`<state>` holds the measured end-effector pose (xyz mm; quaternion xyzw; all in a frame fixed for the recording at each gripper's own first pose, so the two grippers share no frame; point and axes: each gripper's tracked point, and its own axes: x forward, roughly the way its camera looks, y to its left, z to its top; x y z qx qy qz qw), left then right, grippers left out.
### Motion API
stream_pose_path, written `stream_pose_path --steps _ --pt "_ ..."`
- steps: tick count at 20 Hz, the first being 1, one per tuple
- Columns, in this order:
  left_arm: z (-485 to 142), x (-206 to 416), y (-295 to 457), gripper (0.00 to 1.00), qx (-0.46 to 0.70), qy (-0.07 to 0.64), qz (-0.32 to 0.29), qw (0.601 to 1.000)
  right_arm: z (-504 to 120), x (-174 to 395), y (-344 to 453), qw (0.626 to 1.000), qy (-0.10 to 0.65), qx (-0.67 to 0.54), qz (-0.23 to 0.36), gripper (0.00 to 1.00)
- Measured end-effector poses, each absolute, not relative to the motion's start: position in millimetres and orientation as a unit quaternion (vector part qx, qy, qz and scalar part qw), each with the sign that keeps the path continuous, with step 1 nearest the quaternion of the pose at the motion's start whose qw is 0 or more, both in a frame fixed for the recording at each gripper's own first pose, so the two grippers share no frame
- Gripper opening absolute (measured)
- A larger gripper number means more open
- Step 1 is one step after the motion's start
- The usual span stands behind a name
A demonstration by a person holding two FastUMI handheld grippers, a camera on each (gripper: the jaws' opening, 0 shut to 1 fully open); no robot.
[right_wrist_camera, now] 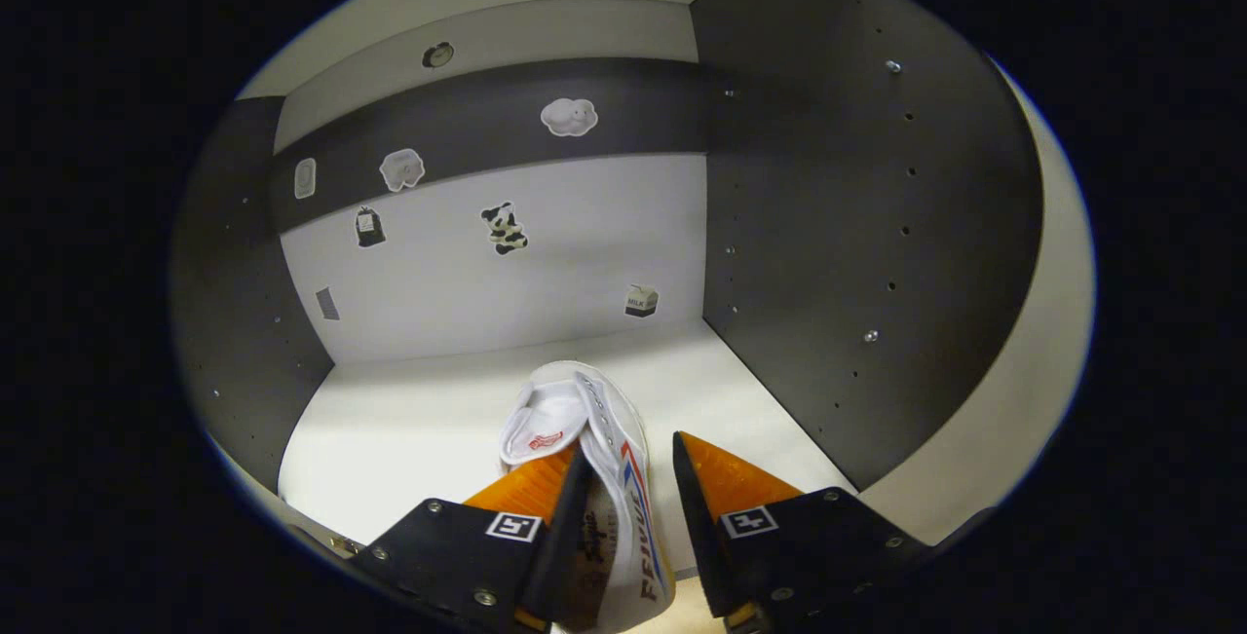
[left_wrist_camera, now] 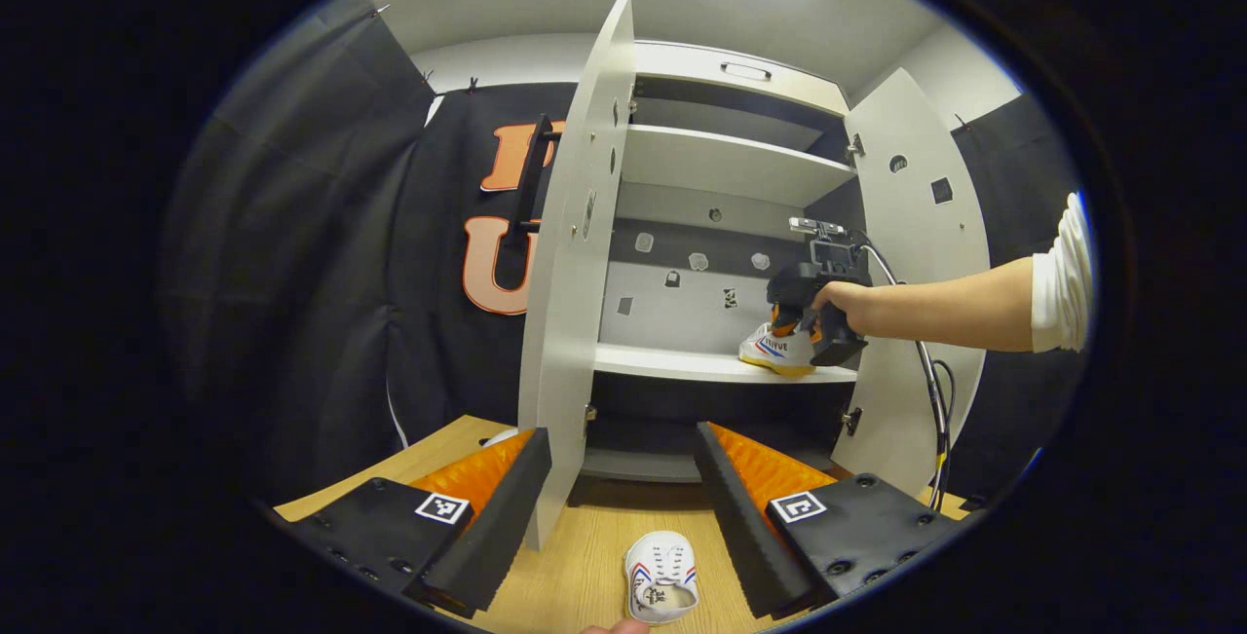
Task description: Grab one shoe with the right hand and put it into the shoe cabinet, grab the other shoe with the left hand and put it into the shoe cabinet; then close the right door with the right hand and the left door with the left hand.
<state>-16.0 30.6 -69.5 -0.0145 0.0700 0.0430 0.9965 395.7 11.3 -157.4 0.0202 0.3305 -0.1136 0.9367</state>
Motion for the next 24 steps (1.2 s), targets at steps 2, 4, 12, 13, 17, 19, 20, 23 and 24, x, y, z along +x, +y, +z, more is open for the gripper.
stream_pose_path --steps 2,4,12,13,17,19,20,23,24 --pt "-69 -15 26 0.96 -0.014 0.069 0.036 0.997 -138 388 12 0.945 0.312 0.017 -0.1 0.58" --pt "-69 -14 20 0.96 -0.014 0.068 0.029 0.997 -109 377 19 0.955 0.283 0.025 -0.08 0.64" --pt "-72 -16 1 0.96 -0.022 0.073 0.004 0.997 -34 298 40 0.984 0.18 0.004 -0.009 0.87" --pt "-72 -17 0 0.96 -0.022 0.074 0.003 0.997 -27 286 43 0.986 0.167 0.0 -0.001 0.88" --pt "-74 -21 0 0.96 -0.027 0.076 0.007 0.997 -10 217 47 0.992 0.119 0.022 0.027 0.92" --pt "-79 -24 2 0.96 -0.027 0.082 0.012 0.996 -7 187 46 0.994 0.089 0.041 0.038 0.92" --pt "-82 -26 3 0.96 -0.026 0.087 0.015 0.996 -10 173 40 0.996 0.077 0.038 0.035 0.92" --pt "-90 -29 7 0.96 -0.022 0.1 0.02 0.995 -17 133 28 0.999 0.04 -0.007 0.025 0.92" --pt "-94 -29 8 0.96 -0.02 0.105 0.021 0.994 -18 119 28 0.999 0.028 -0.029 0.025 0.92"
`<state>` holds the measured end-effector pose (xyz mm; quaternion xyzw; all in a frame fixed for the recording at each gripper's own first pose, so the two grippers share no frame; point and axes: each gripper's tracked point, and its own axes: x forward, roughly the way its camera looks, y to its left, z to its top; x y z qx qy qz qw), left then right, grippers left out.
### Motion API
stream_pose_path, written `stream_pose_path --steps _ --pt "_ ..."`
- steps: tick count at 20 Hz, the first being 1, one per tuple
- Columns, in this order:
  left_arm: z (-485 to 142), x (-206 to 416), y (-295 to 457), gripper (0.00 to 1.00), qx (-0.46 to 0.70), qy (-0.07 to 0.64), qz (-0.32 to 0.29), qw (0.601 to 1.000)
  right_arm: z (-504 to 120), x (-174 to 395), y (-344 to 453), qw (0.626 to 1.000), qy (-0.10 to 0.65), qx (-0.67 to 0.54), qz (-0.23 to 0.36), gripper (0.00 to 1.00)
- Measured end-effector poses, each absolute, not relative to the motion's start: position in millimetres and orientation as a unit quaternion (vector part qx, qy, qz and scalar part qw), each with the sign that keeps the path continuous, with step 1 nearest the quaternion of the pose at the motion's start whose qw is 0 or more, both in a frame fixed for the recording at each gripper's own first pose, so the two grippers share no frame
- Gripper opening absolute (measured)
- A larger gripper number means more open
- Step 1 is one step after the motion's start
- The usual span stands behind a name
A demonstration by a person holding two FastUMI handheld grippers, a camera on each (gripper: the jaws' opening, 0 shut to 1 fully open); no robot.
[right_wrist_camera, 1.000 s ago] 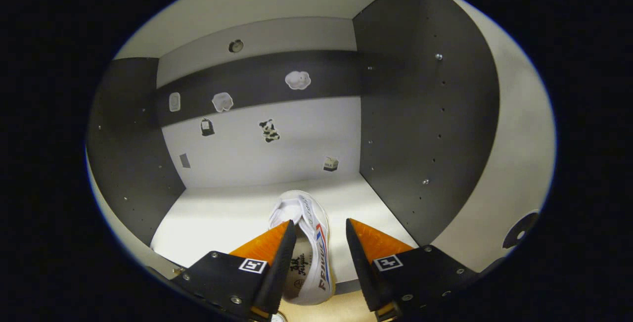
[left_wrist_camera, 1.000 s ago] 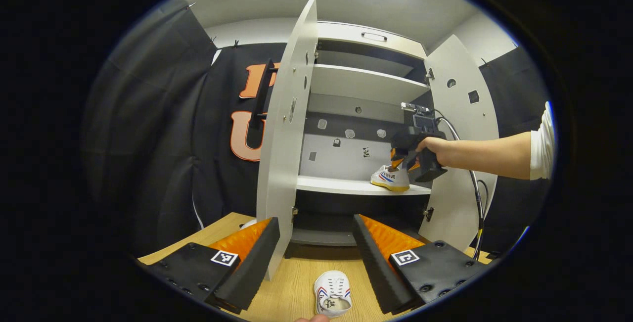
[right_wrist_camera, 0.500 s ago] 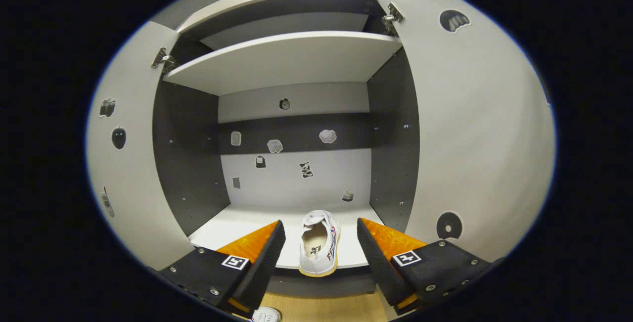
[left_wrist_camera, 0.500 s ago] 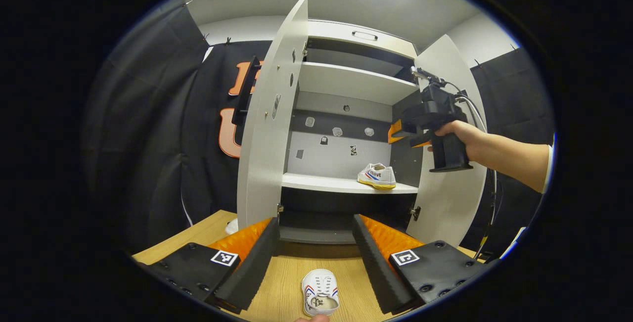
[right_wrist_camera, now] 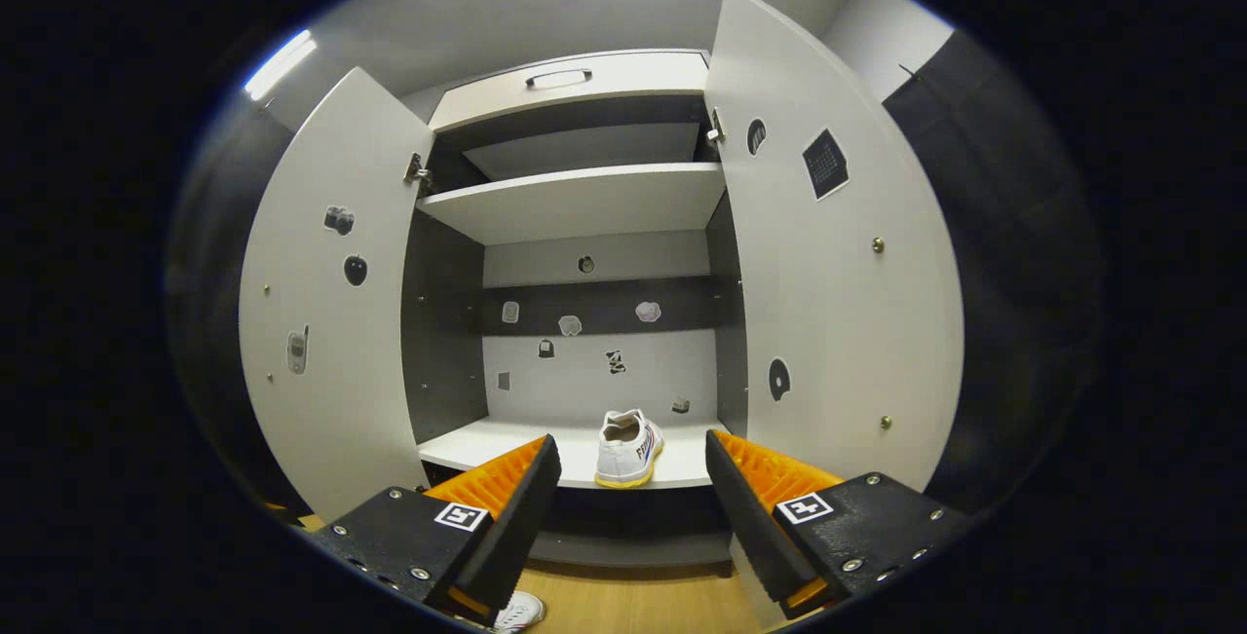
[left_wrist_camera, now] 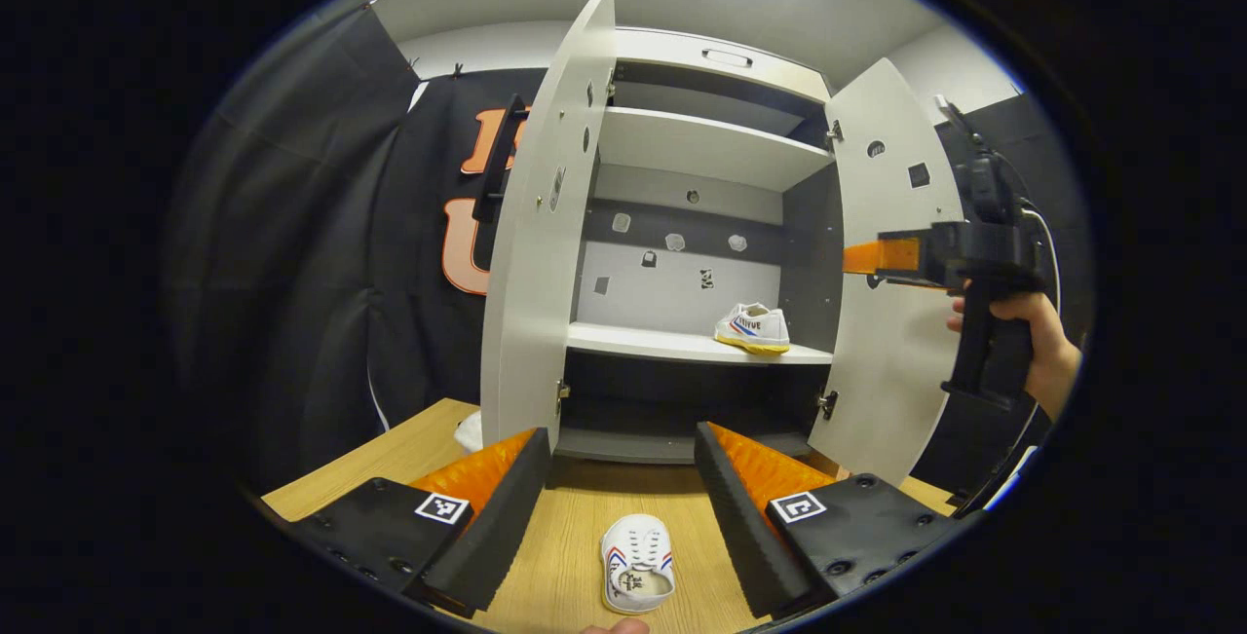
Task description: Grab one shoe with the right hand and put it into the shoe cabinet, grab the other shoe with the left hand and put it into the shoe cabinet; then close the right door with the right hand and the left door with the left hand.
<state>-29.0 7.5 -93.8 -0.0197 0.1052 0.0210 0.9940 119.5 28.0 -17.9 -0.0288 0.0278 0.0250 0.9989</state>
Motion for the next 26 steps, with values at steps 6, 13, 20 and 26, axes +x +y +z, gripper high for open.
stream_pose_path --steps 6,13,20,26 --pt "-113 -35 6 0.94 -0.022 0.132 0.029 0.991 -65 35 43 0.996 0.038 -0.071 0.045 0.92" --pt "-188 -44 -4 0.97 -0.009 0.233 -0.003 0.972 -92 -12 31 0.996 0.051 -0.051 0.044 0.94" --pt "-314 -63 8 0.98 -0.006 0.442 -0.032 0.896 -92 -19 13 0.998 0.055 -0.029 0.024 0.94" --pt "-353 -72 20 0.98 0.019 0.506 -0.031 0.862 -103 -18 0 0.997 0.069 -0.025 0.01 0.94"
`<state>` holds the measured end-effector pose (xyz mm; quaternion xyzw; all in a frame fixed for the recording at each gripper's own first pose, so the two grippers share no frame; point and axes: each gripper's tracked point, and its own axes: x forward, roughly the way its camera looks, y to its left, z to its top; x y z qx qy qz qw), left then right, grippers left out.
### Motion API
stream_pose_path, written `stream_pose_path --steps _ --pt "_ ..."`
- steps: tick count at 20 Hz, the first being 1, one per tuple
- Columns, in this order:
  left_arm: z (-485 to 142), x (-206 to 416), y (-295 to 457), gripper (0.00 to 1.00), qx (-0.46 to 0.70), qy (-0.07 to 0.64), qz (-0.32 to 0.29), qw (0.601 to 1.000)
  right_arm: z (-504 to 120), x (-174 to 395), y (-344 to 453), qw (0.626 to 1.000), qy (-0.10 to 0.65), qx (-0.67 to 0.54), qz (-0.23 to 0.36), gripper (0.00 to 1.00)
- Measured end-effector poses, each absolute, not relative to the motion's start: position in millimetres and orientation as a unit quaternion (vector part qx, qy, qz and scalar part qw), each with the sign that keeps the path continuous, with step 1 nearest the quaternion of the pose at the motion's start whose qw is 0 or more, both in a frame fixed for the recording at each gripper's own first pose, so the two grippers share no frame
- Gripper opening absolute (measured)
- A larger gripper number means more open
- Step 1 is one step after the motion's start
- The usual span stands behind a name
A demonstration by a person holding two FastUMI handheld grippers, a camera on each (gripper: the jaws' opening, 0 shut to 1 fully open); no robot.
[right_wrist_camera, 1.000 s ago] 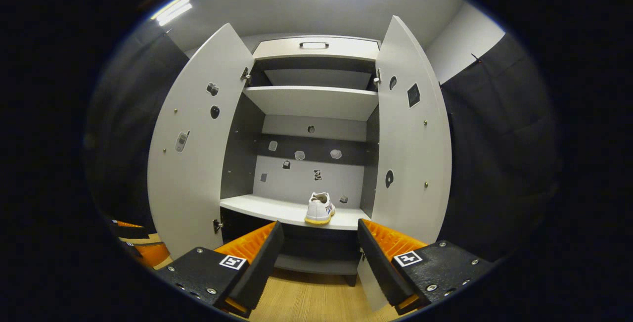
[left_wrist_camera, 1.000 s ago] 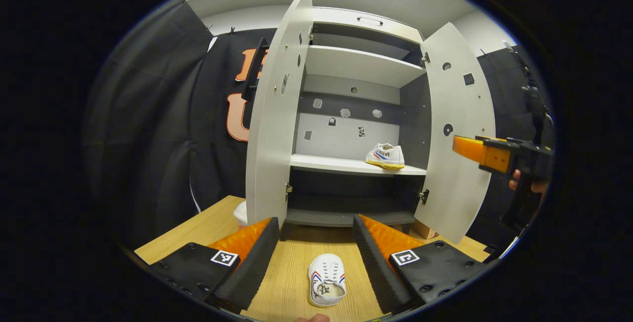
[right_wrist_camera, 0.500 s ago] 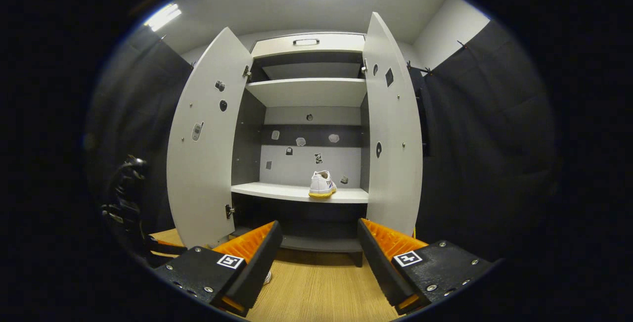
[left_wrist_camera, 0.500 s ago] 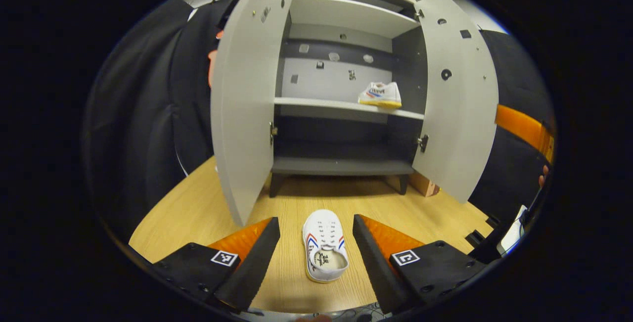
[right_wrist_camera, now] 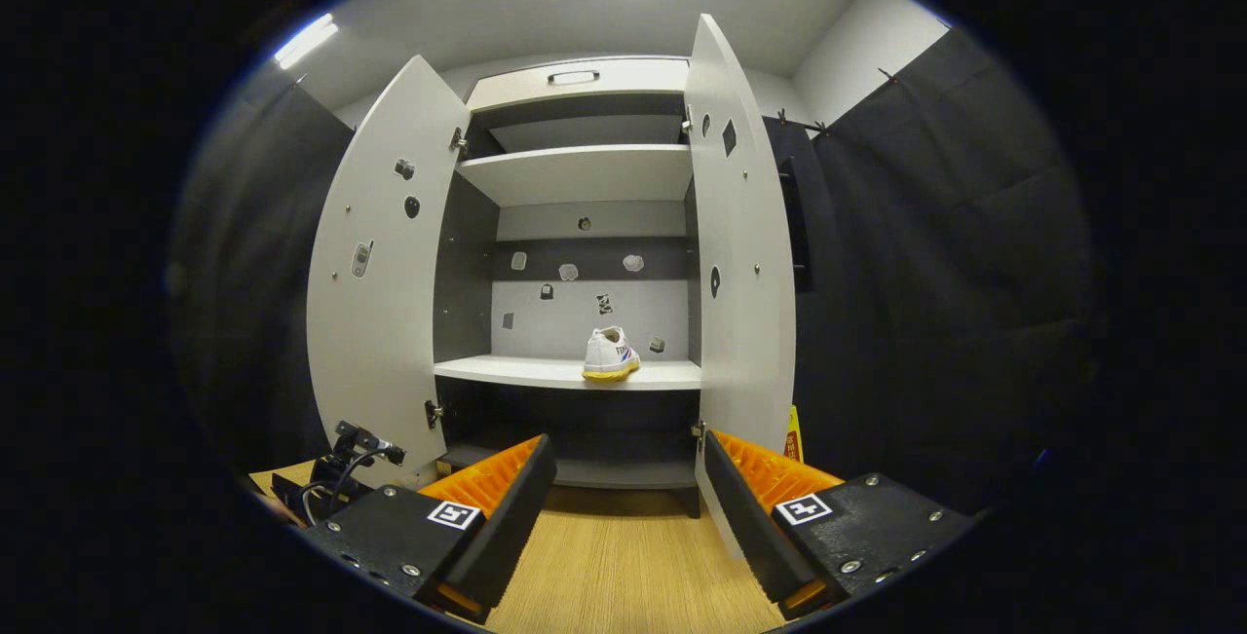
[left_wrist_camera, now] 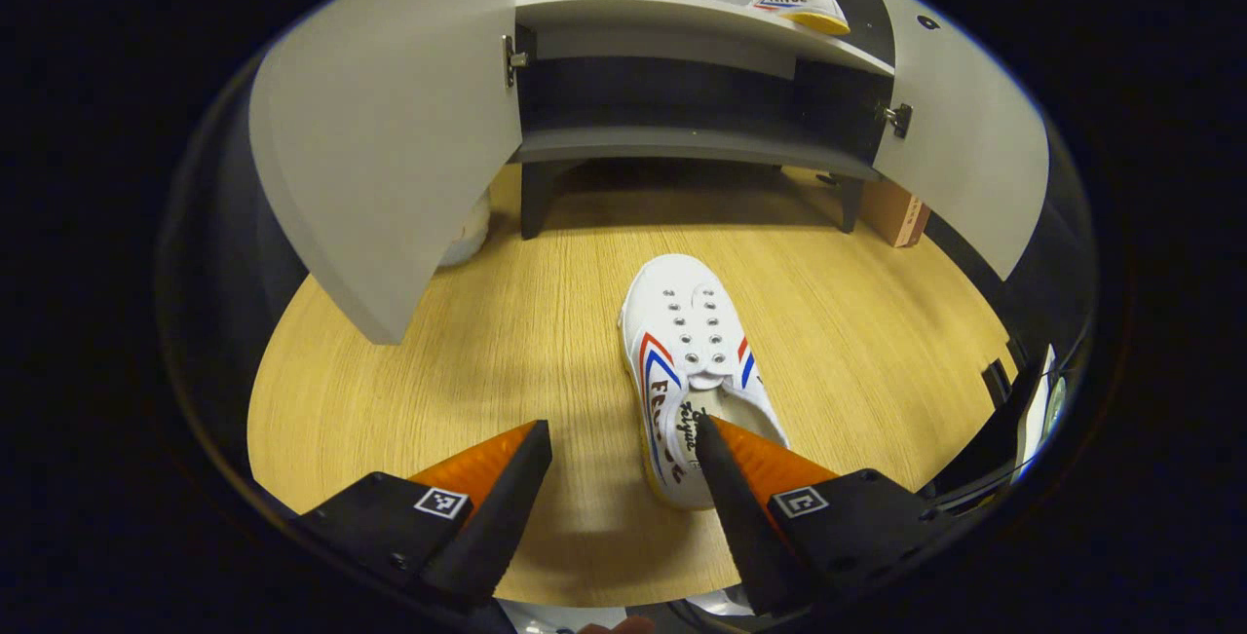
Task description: Grab one shoe with the right hand and put it into the shoe cabinet, grab the other shoe with the left hand and put it into the shoe cabinet; then close the right door with the right hand and the left door with the left hand.
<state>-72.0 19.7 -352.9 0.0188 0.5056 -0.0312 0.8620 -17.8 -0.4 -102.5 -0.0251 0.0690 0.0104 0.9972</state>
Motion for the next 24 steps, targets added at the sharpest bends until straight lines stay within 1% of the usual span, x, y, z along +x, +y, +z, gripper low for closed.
stream_pose_path --steps 1,4,5,7,8,11,12,13,14,15,16,18,19,21,24 --pt "-356 -70 19 0.98 0.023 0.509 -0.036 0.86 -104 -17 -2 0.997 0.071 -0.025 0.008 0.94" --pt "-371 -65 30 0.98 0.06 0.521 -0.025 0.851 -104 -13 -4 0.997 0.072 -0.023 0.005 0.94" --pt "-374 -60 32 1.0 0.062 0.521 -0.02 0.851 -103 -11 -5 0.997 0.071 -0.021 0.004 0.94" --pt "-387 -48 30 0.99 0.051 0.52 -0.013 0.853 -102 -10 -6 0.997 0.071 -0.021 0.001 0.94" --pt "-393 -46 27 1.0 0.037 0.52 -0.013 0.853 -103 -9 -7 0.997 0.073 -0.023 0.0 0.94" --pt "-396 -39 22 0.98 0.017 0.498 -0.029 0.866 -105 -8 -7 0.996 0.078 -0.031 -0.001 0.94" --pt "-396 -36 21 1.0 0.018 0.485 -0.035 0.874 -106 -8 -6 0.996 0.08 -0.032 0.0 0.94" --pt "-396 -36 19 0.96 0.011 0.475 -0.043 0.879 -107 -8 -5 0.996 0.082 -0.032 0.002 0.94" --pt "-396 -35 13 0.97 -0.006 0.465 -0.046 0.884 -109 -7 -2 0.996 0.084 -0.031 0.004 0.94" --pt "-396 -35 9 0.88 -0.023 0.455 -0.048 0.889 -110 -7 0 0.996 0.088 -0.03 0.006 0.94" --pt "-396 -33 7 0.84 -0.035 0.448 -0.049 0.892 -112 -6 2 0.995 0.09 -0.029 0.008 0.94" --pt "-397 -34 -1 0.69 -0.043 0.449 -0.053 0.891 -112 -7 5 0.995 0.094 -0.026 0.011 0.94" --pt "-396 -34 -2 0.49 -0.037 0.449 -0.057 0.891 -113 -8 6 0.995 0.095 -0.024 0.012 0.94" --pt "-396 -32 2 0.45 -0.033 0.444 -0.053 0.894 -113 -9 7 0.995 0.097 -0.021 0.014 0.94" --pt "-396 -29 12 0.14 -0.057 0.434 -0.026 0.899 -114 -11 8 0.995 0.1 -0.016 0.015 0.94"
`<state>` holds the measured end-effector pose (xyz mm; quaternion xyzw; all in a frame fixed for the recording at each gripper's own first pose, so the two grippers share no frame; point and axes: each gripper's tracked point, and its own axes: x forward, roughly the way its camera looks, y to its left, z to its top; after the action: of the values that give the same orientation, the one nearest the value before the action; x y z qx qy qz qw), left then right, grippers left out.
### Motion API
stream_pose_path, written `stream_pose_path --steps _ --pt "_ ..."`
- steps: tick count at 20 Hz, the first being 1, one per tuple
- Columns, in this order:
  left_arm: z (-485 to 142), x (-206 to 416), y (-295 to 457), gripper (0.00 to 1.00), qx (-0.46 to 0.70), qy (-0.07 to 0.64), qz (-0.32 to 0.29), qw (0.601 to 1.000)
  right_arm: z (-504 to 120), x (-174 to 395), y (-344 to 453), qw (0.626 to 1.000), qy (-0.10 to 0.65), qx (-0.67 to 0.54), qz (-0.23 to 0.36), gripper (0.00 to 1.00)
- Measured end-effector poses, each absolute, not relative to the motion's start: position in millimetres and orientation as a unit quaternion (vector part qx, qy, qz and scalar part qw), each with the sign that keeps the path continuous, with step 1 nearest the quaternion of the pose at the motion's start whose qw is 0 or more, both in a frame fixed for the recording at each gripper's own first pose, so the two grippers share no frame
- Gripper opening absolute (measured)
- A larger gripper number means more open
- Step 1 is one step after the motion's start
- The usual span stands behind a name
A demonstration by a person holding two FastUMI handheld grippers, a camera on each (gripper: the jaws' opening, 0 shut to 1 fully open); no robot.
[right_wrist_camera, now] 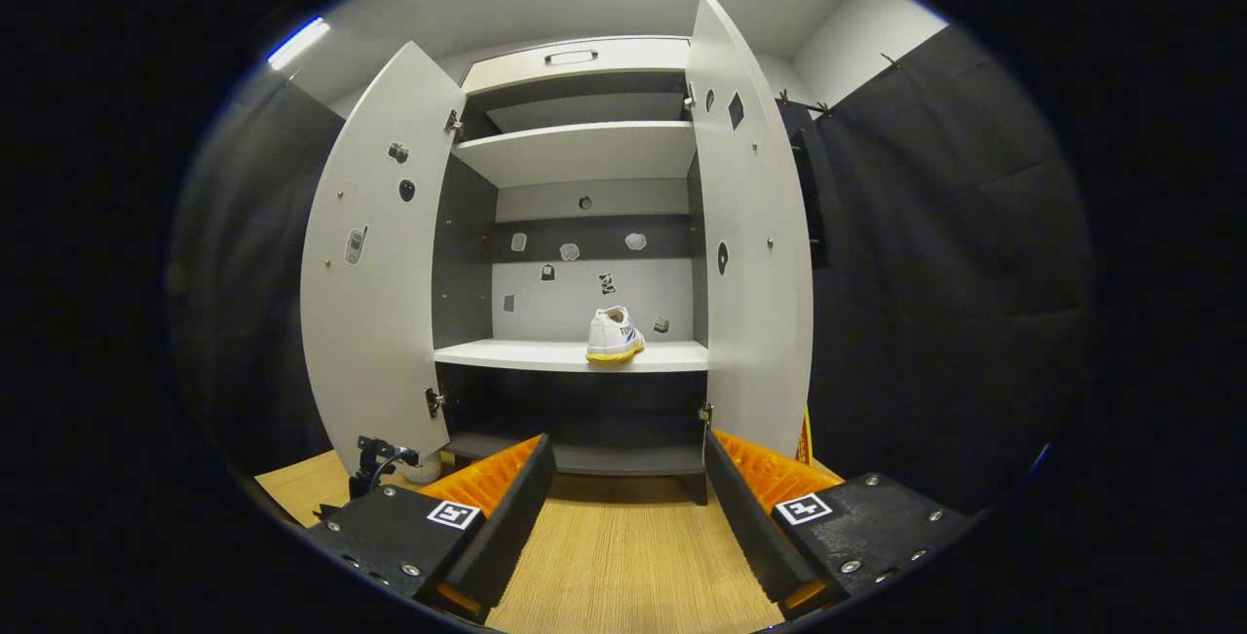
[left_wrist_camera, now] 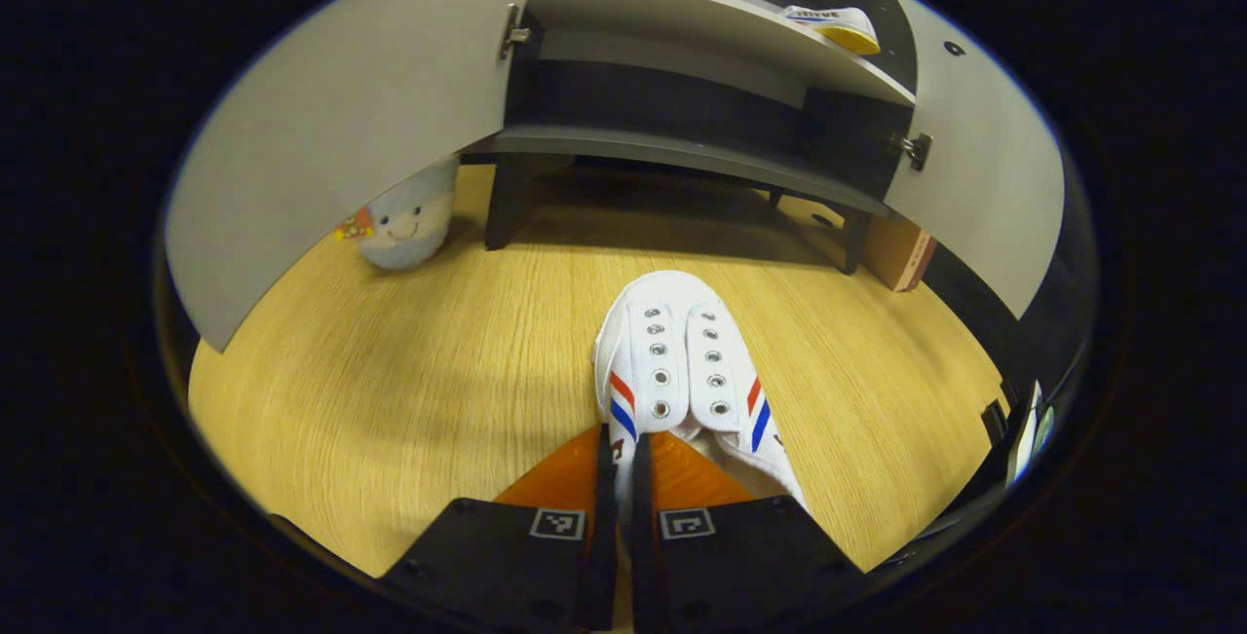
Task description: Grab one shoe with the right hand and put it into the shoe cabinet, grab the other shoe with the left hand and put it into the shoe cabinet; then close the right door with the right hand and the left door with the left hand.
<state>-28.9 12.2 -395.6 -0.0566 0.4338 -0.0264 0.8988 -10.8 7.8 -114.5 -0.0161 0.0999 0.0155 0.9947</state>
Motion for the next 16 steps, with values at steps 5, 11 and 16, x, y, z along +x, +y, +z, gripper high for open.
stream_pose_path --steps 5,11,16 --pt "-369 -21 16 0.07 -0.022 0.386 -0.014 0.922 -114 -11 5 0.995 0.101 -0.014 0.013 0.94" --pt "-304 -10 27 0.07 -0.028 0.31 0.003 0.95 -113 -6 9 0.995 0.094 -0.012 0.017 0.94" --pt "-299 0 28 0.06 -0.038 0.238 -0.011 0.971 -111 -2 16 0.995 0.091 -0.004 0.029 0.94"
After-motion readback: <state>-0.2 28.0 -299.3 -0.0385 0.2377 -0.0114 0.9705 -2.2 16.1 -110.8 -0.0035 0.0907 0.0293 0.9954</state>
